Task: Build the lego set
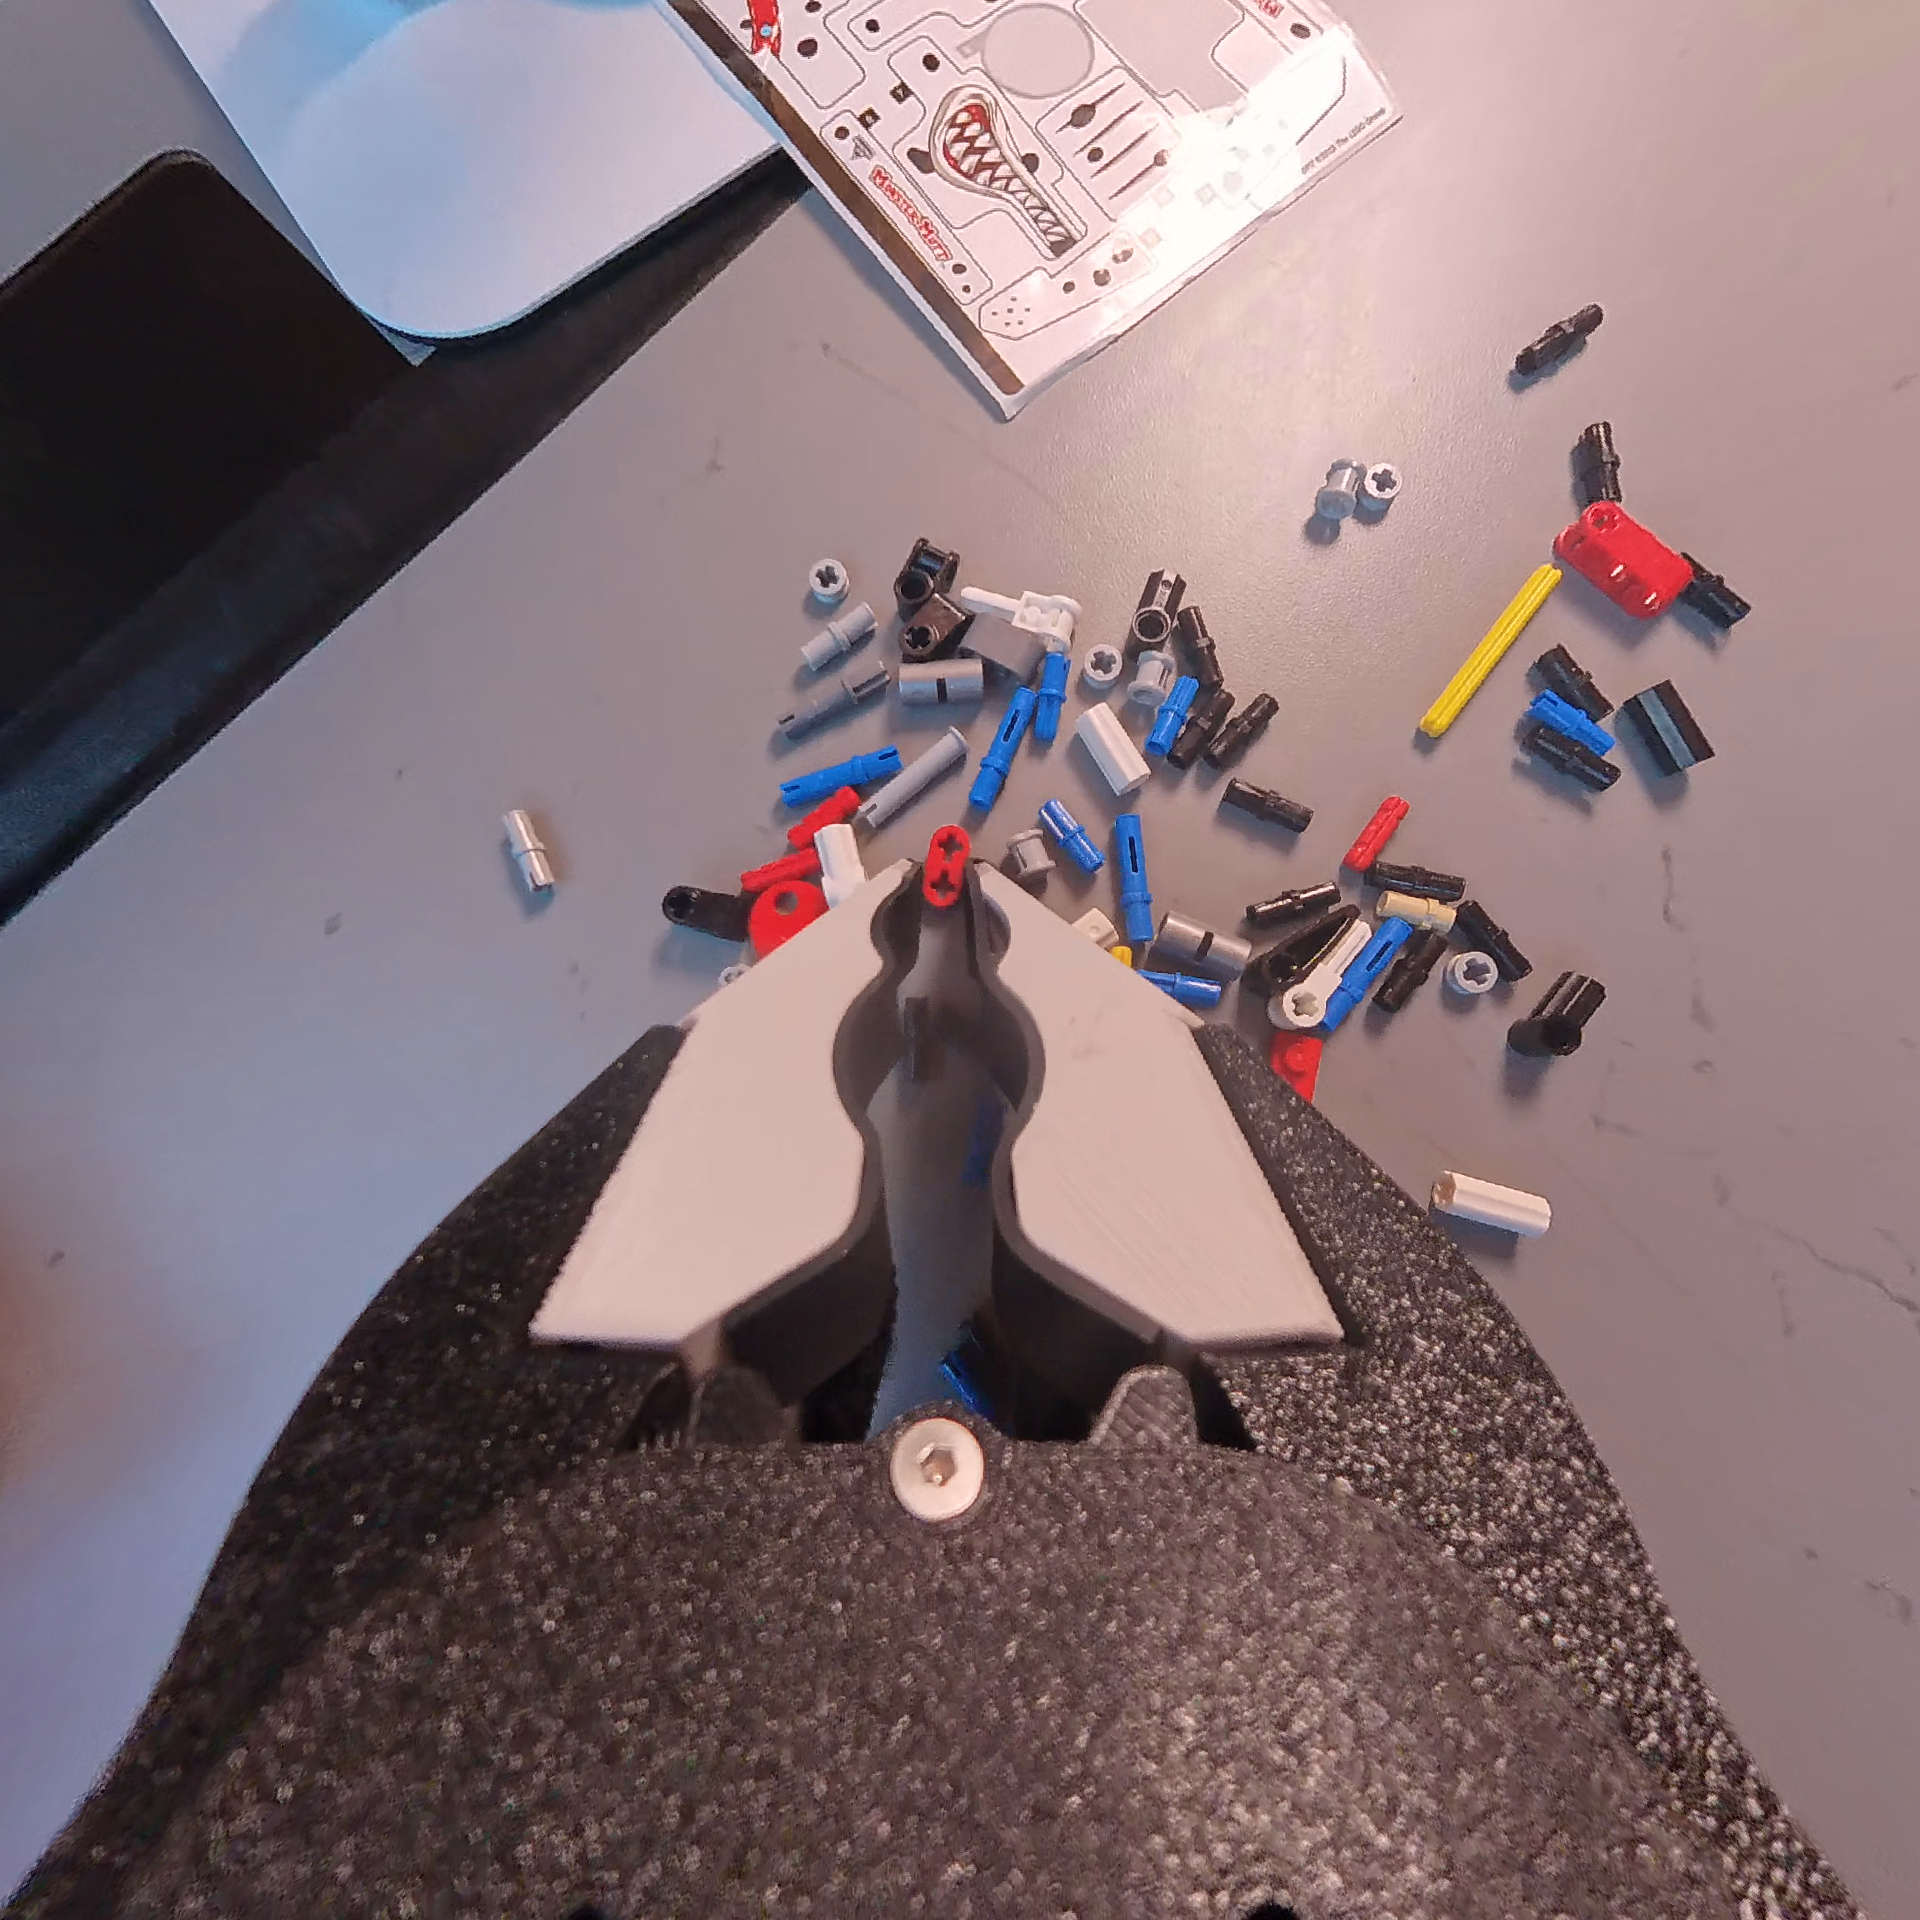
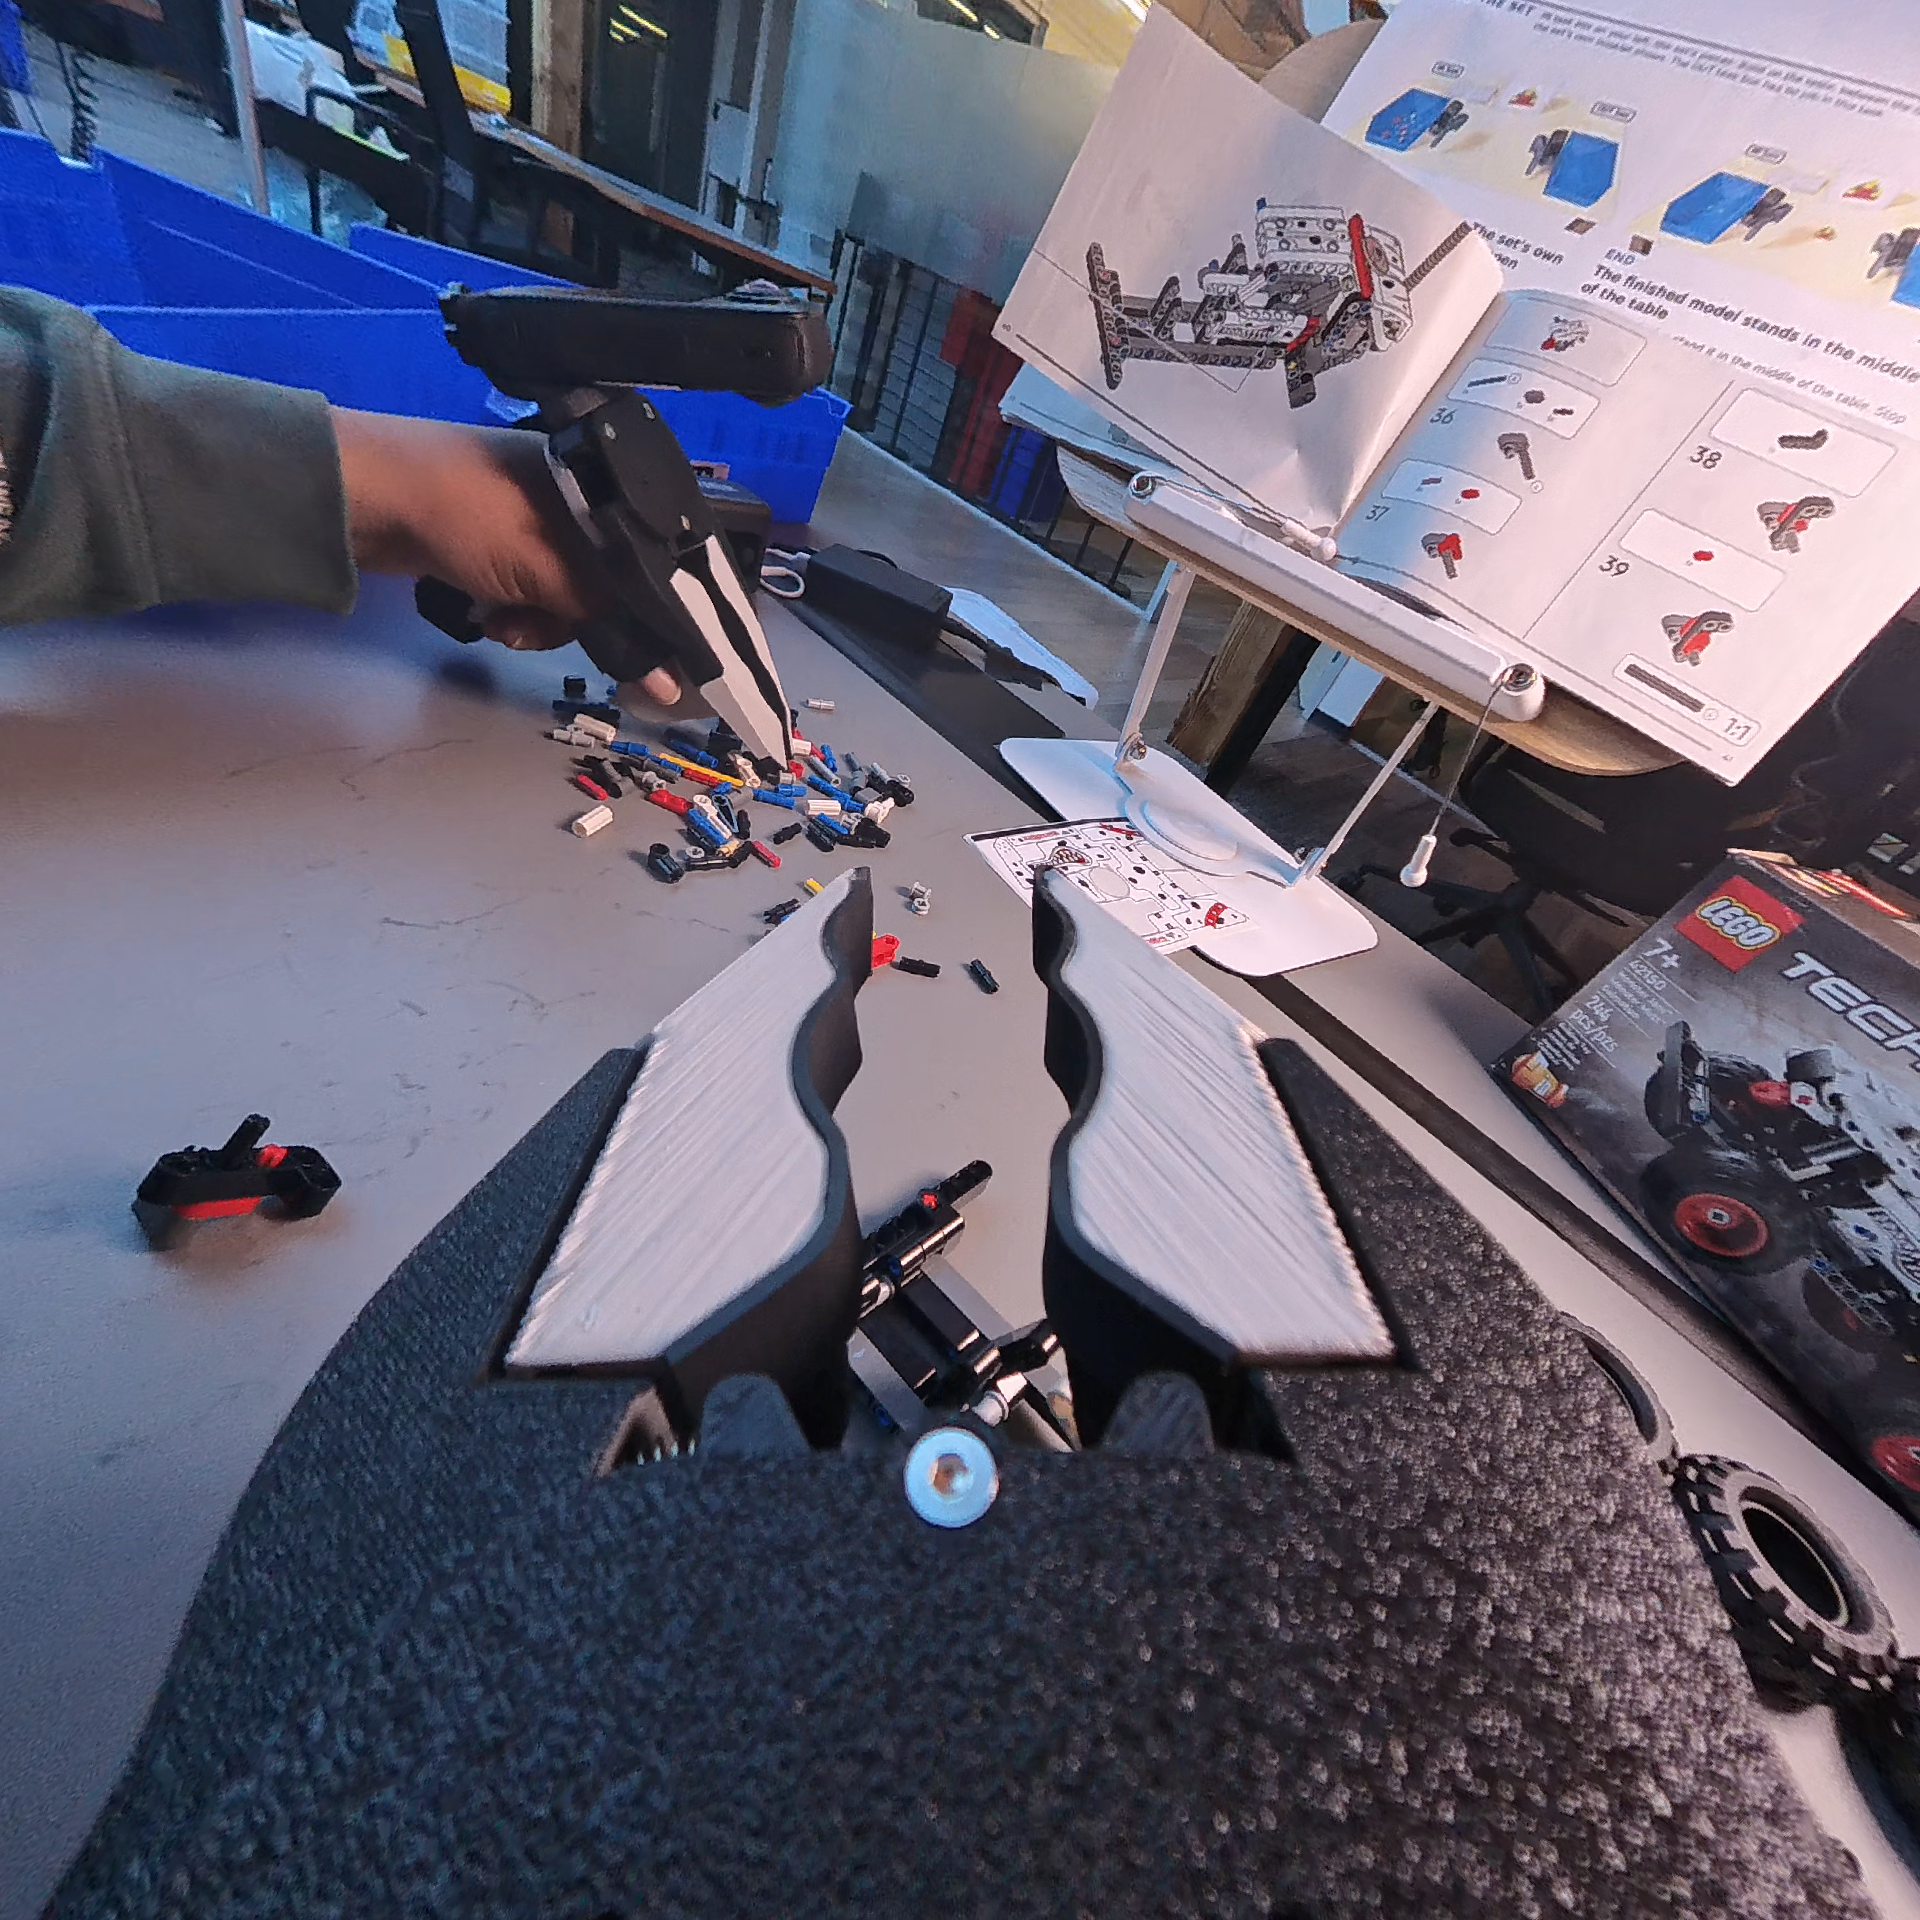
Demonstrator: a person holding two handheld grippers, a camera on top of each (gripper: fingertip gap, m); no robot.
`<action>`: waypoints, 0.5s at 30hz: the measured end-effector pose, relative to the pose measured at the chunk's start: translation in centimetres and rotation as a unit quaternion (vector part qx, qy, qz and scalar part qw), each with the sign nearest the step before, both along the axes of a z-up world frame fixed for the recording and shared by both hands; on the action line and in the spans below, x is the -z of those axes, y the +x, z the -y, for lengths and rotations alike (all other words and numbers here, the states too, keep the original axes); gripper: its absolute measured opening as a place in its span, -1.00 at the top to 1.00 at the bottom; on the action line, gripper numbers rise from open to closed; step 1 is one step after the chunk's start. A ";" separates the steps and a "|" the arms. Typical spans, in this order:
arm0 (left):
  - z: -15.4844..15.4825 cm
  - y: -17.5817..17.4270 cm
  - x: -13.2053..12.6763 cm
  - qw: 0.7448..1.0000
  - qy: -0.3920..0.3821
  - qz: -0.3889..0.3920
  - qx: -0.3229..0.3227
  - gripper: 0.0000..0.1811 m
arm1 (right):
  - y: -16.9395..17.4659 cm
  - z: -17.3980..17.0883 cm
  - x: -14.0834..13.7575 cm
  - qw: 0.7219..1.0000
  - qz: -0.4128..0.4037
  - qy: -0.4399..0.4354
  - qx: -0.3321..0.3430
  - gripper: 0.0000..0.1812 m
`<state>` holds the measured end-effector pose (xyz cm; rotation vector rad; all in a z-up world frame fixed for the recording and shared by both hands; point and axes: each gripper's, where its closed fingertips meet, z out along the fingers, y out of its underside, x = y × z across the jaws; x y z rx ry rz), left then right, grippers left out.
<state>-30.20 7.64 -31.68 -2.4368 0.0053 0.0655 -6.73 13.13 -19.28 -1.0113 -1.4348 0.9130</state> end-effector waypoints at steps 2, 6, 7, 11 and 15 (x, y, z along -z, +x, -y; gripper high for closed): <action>-0.1 -0.1 0.0 1.000 0.002 0.004 0.005 0.92 | 0.0 0.1 0.0 1.000 0.000 0.001 0.000 0.67; -0.1 0.3 -2.3 0.998 0.043 -0.040 0.032 0.92 | 0.2 0.6 -0.7 1.000 -0.008 0.011 -0.002 0.67; -0.2 0.9 -3.8 0.995 0.070 -0.048 0.045 0.92 | 0.3 0.8 -0.8 1.000 -0.009 0.012 -0.005 0.67; 0.2 6.3 -9.0 0.981 0.154 -0.034 0.113 0.92 | 0.3 2.3 -0.7 1.000 -0.003 0.006 -0.028 0.67; 1.7 13.5 -11.5 0.957 0.198 -0.018 0.209 0.92 | 0.5 5.0 0.0 0.995 0.023 -0.021 -0.096 0.74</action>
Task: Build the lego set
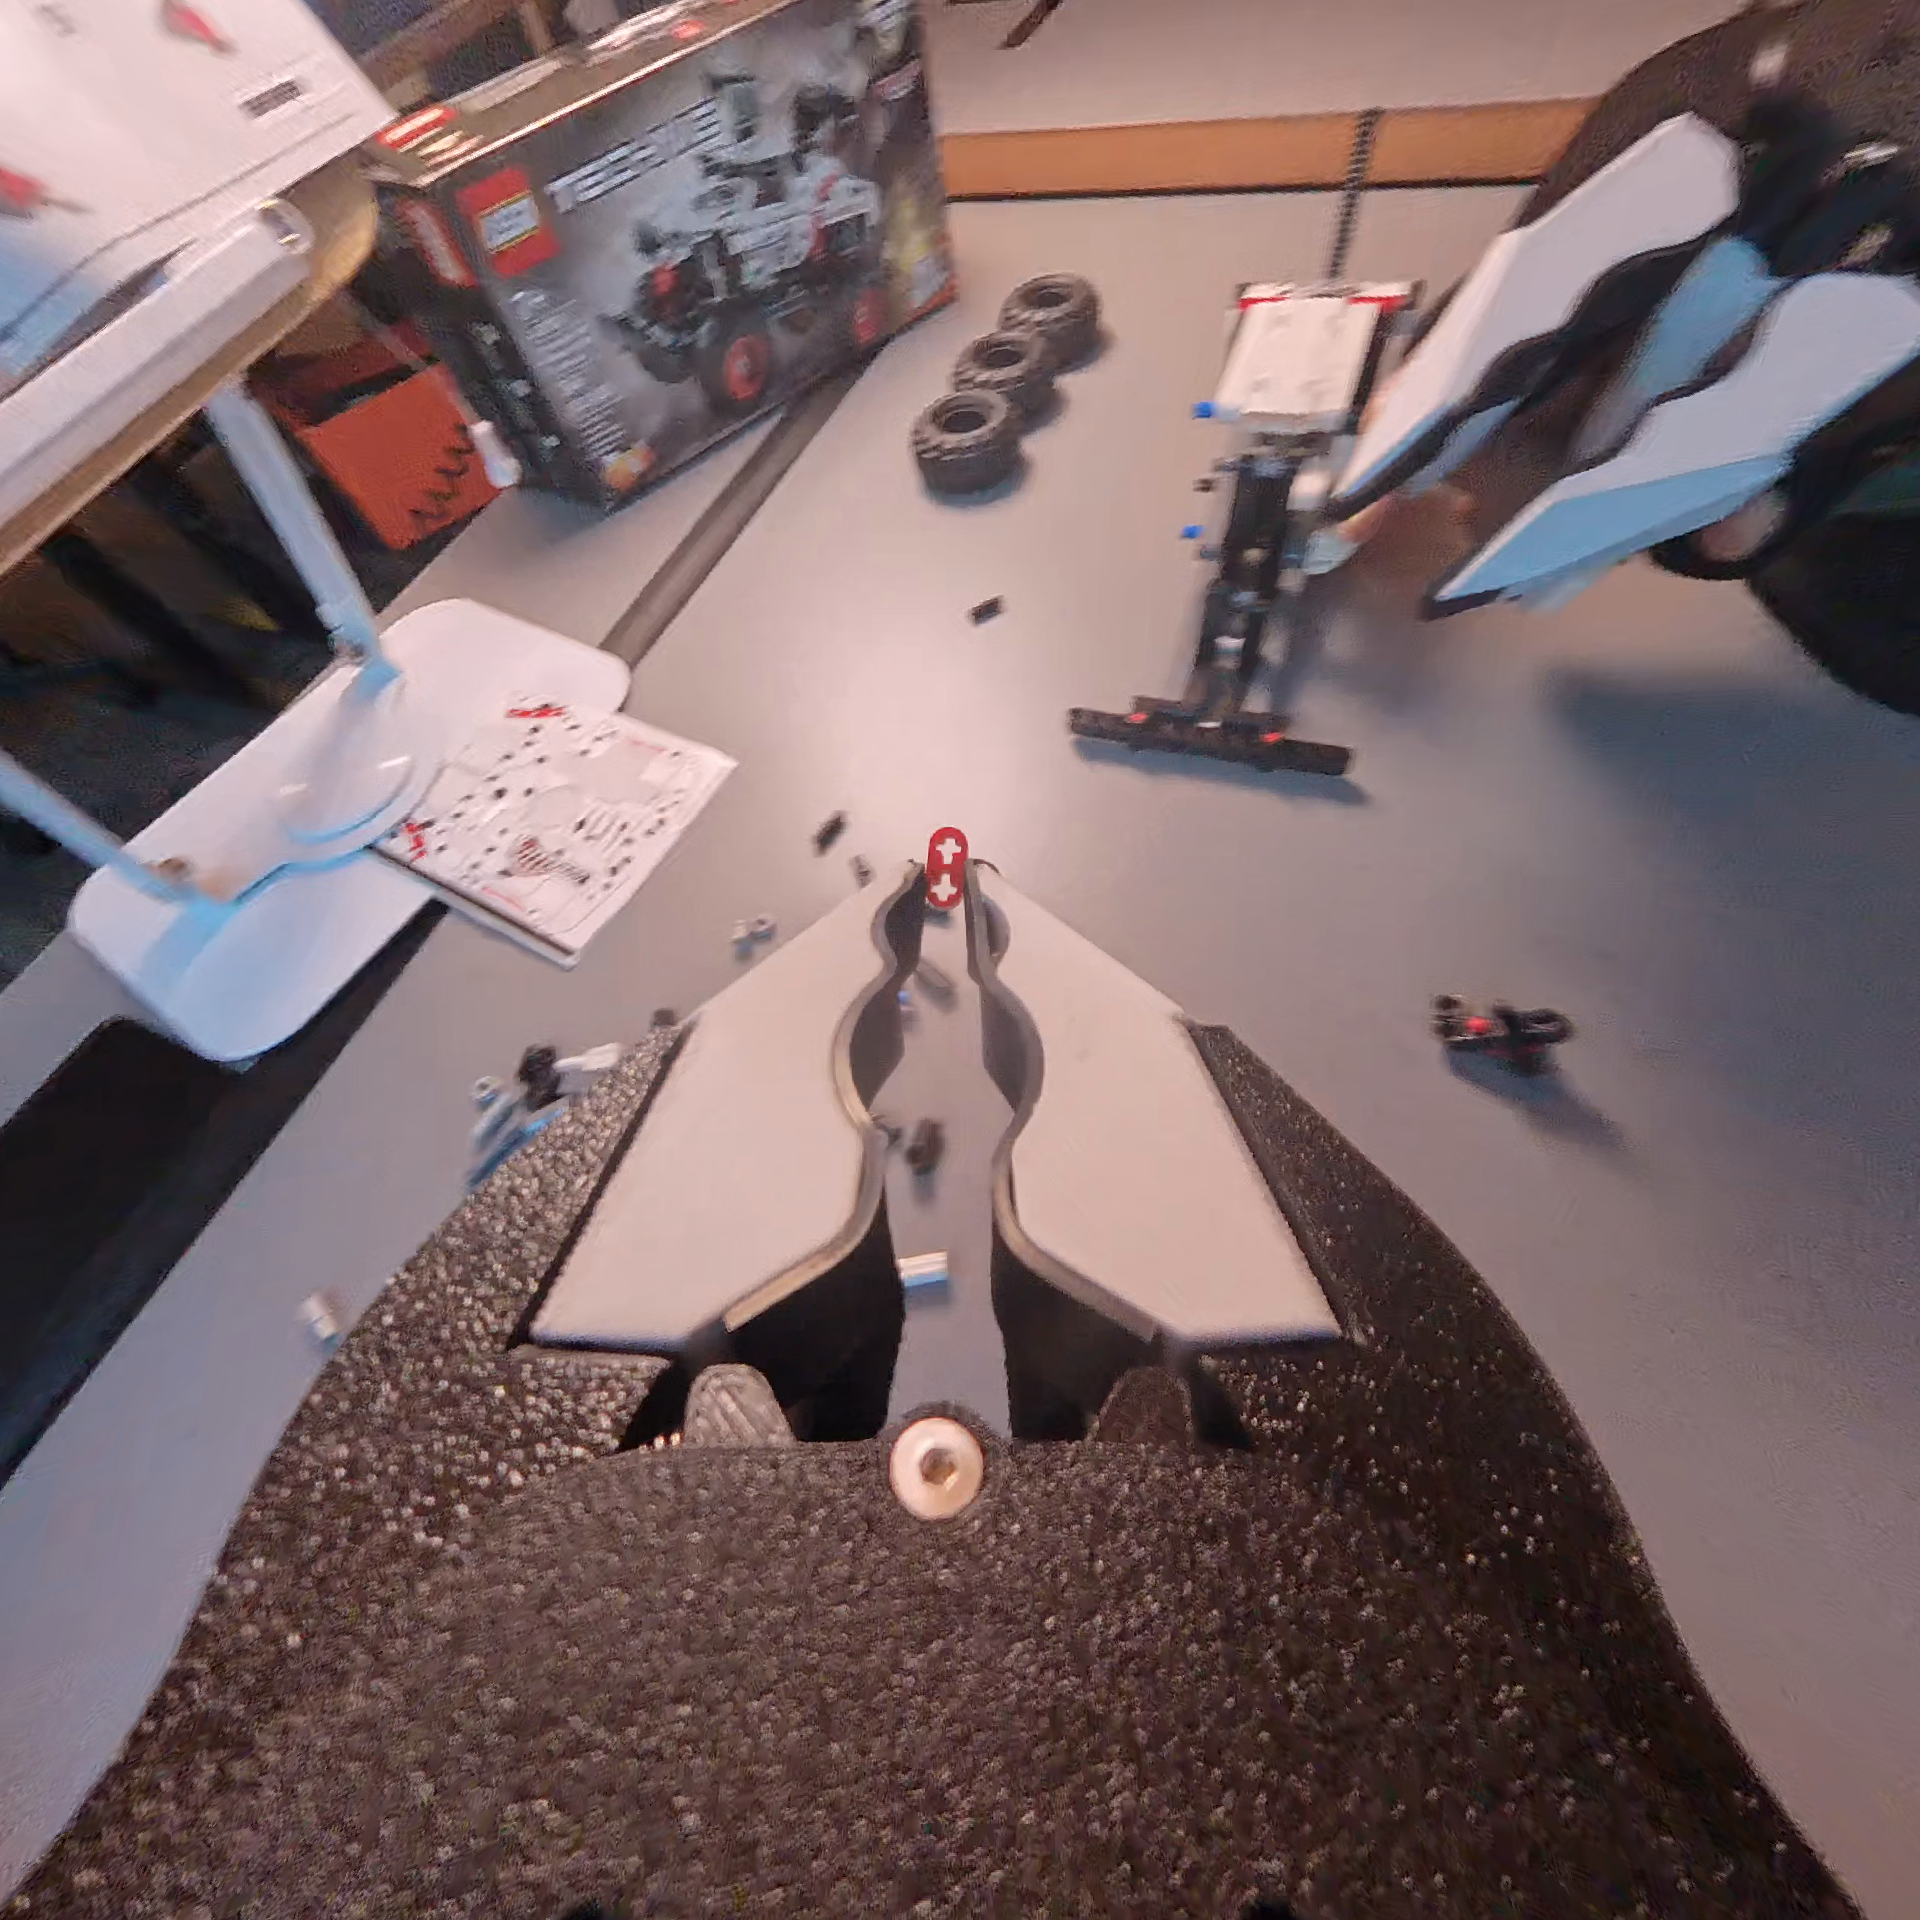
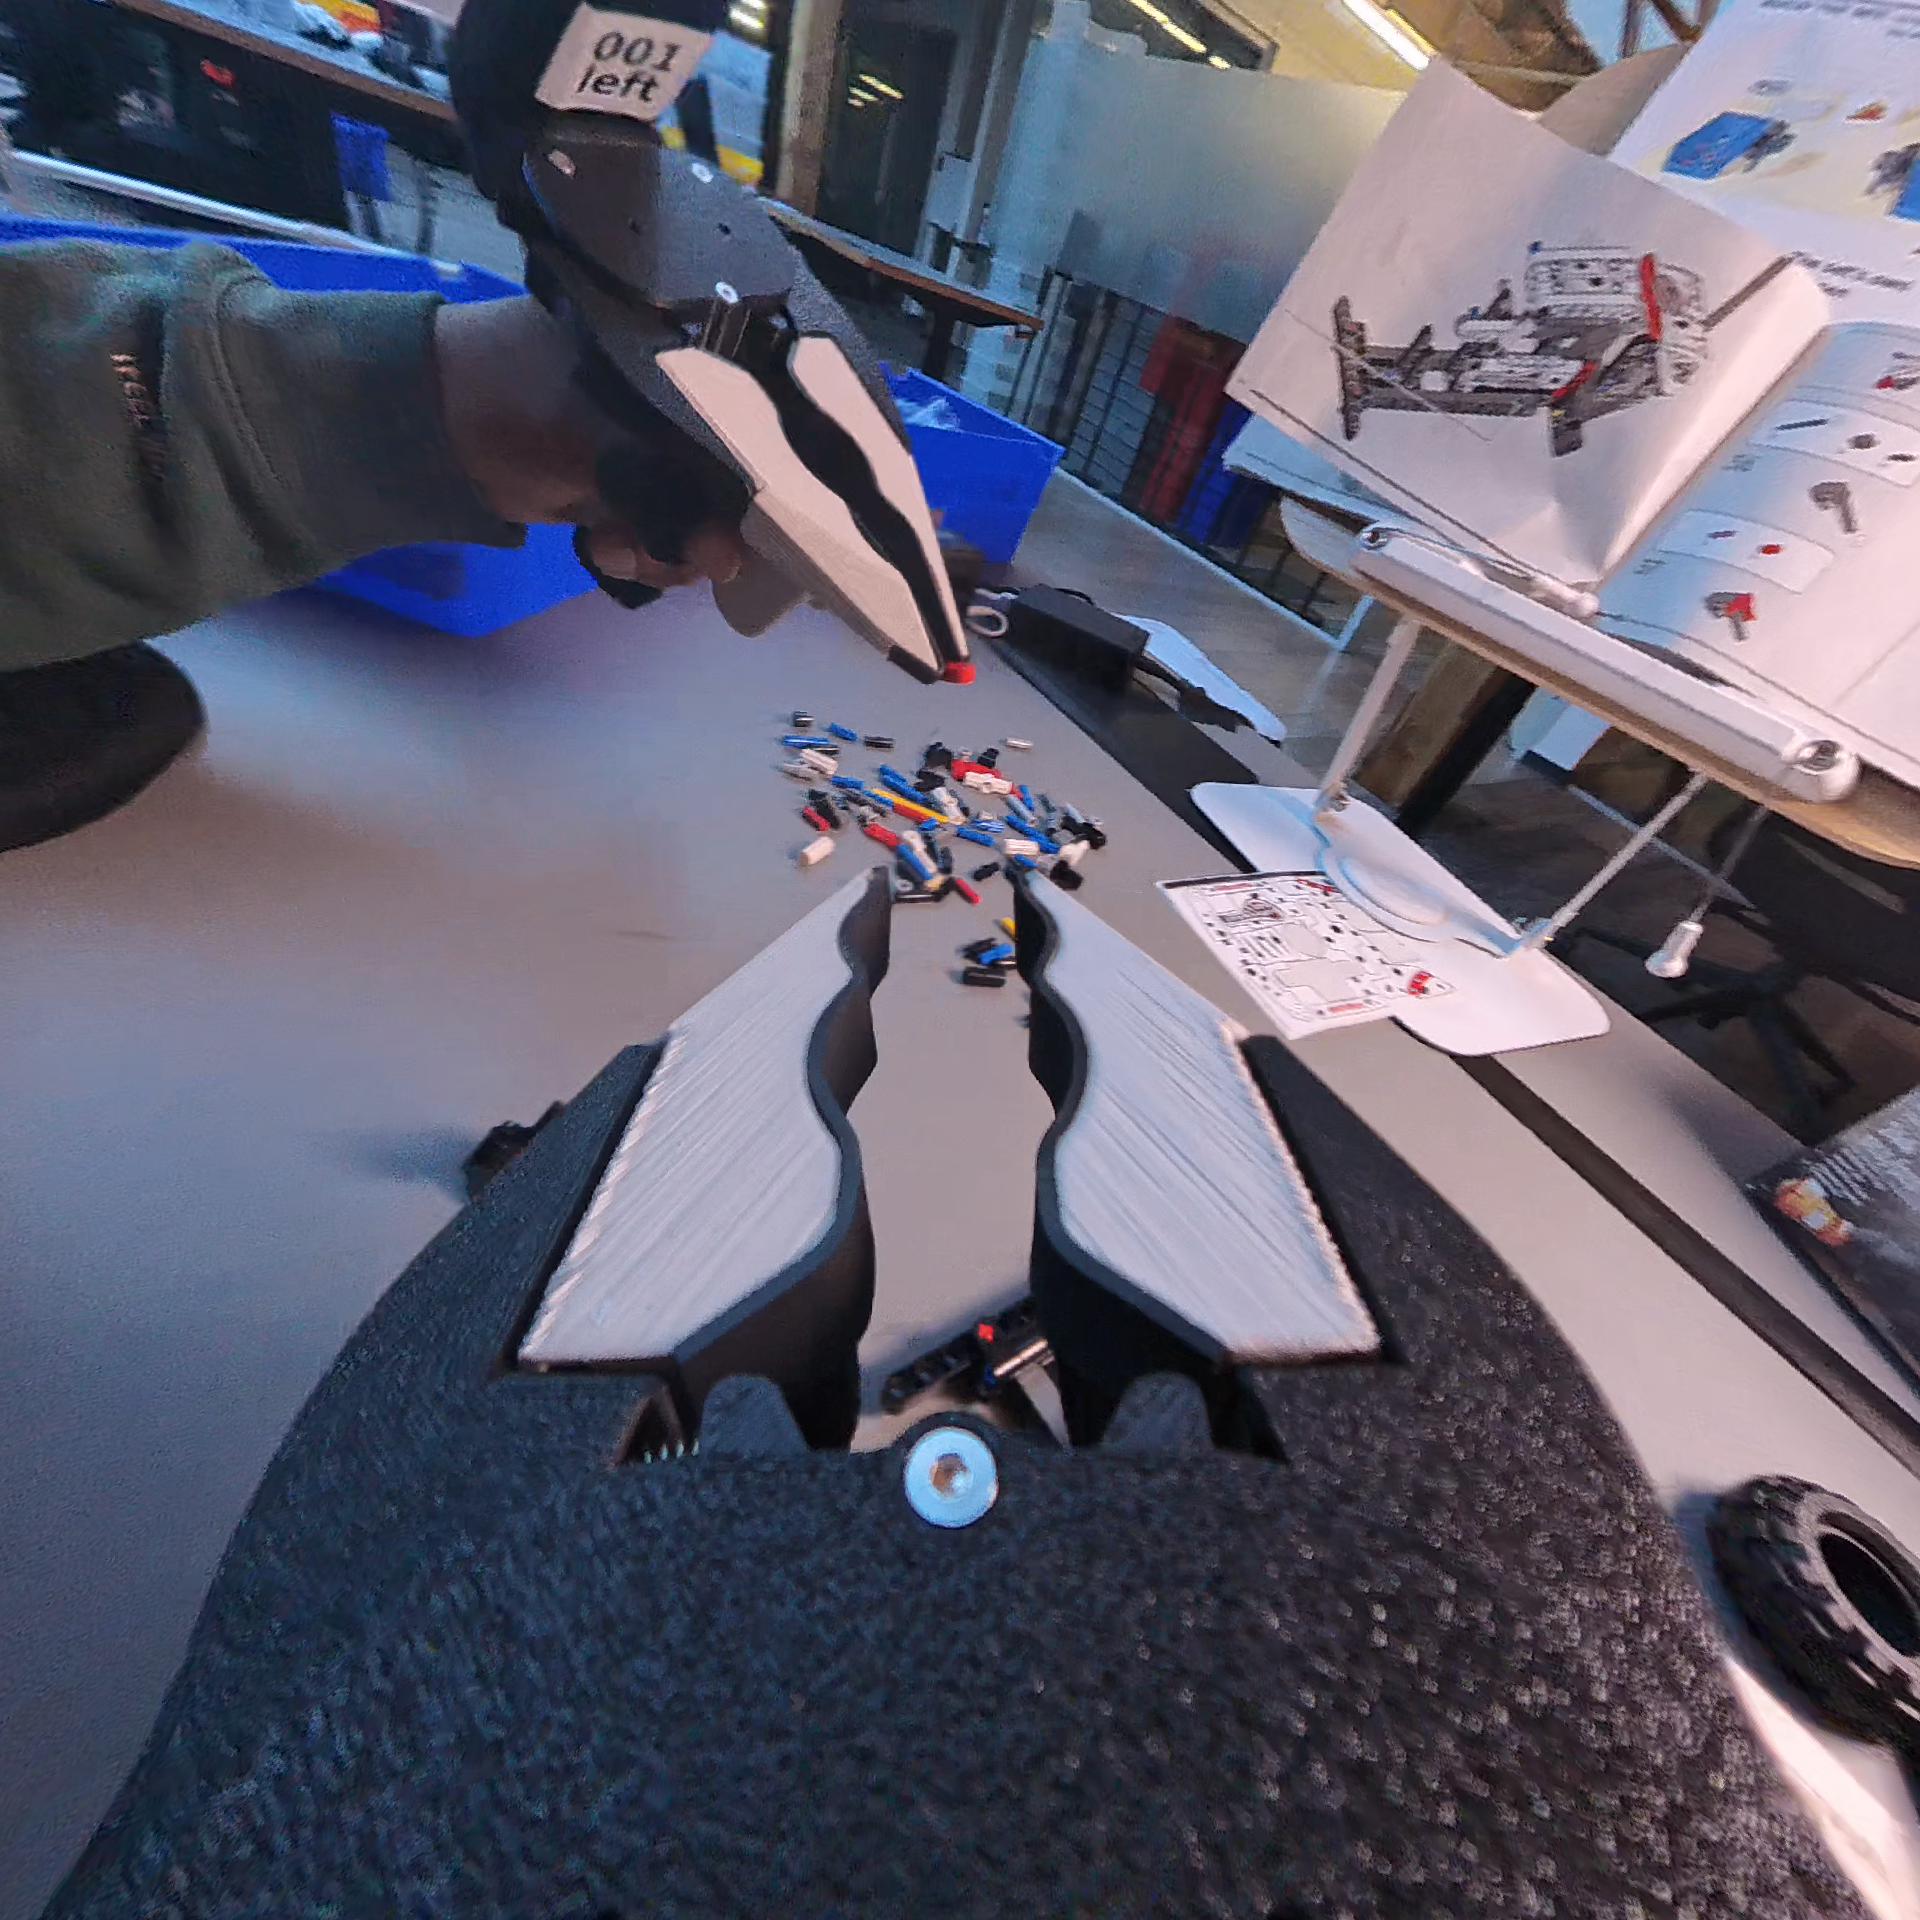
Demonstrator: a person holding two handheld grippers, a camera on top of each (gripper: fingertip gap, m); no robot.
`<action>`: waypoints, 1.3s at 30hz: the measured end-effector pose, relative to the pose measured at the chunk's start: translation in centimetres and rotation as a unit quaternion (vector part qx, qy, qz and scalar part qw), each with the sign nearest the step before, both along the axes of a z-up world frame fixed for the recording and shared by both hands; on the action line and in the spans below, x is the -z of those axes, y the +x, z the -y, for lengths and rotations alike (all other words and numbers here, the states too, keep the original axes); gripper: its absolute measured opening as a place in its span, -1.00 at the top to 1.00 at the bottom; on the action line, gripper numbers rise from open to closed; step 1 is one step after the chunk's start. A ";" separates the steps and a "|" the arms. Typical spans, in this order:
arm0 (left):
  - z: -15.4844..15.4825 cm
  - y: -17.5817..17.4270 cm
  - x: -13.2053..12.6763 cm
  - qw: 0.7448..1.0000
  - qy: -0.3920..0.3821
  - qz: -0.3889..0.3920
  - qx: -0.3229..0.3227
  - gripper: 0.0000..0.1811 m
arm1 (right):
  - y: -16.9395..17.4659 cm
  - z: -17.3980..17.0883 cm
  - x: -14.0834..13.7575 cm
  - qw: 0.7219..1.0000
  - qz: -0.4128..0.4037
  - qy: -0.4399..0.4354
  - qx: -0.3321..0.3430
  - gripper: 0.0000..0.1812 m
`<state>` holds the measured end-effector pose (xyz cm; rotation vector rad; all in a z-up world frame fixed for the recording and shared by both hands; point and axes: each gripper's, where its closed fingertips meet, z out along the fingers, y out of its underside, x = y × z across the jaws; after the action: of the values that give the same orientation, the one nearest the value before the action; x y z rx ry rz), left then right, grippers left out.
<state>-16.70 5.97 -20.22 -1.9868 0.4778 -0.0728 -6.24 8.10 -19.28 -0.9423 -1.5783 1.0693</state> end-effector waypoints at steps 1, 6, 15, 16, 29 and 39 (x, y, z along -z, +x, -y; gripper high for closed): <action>0.6 2.0 0.0 1.000 0.000 0.009 0.028 0.92 | 0.1 0.8 0.4 1.000 0.014 0.001 -0.019 0.74; 4.9 10.2 4.1 0.986 -0.068 0.039 0.146 0.93 | 1.0 3.3 3.1 0.993 0.076 0.035 -0.083 0.75; 9.3 15.5 10.2 0.952 -0.169 0.002 0.255 0.92 | 1.0 3.7 4.4 0.989 0.109 0.032 -0.092 0.77; 9.4 15.8 10.4 0.950 -0.172 -0.004 0.260 0.92 | 1.1 3.7 4.5 0.989 0.111 0.034 -0.091 0.77; 9.2 14.6 11.5 0.954 -0.172 -0.046 0.241 0.79 | 4.0 6.6 7.8 0.963 0.196 0.040 -0.178 0.77; 10.0 14.8 10.1 0.952 -0.168 -0.001 0.258 0.92 | 6.9 10.4 11.6 0.915 0.293 0.083 -0.263 0.84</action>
<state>-1.89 -3.98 -30.30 -2.1378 1.0332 -0.5083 0.64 -2.26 -30.88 -0.7720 -2.4839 1.0295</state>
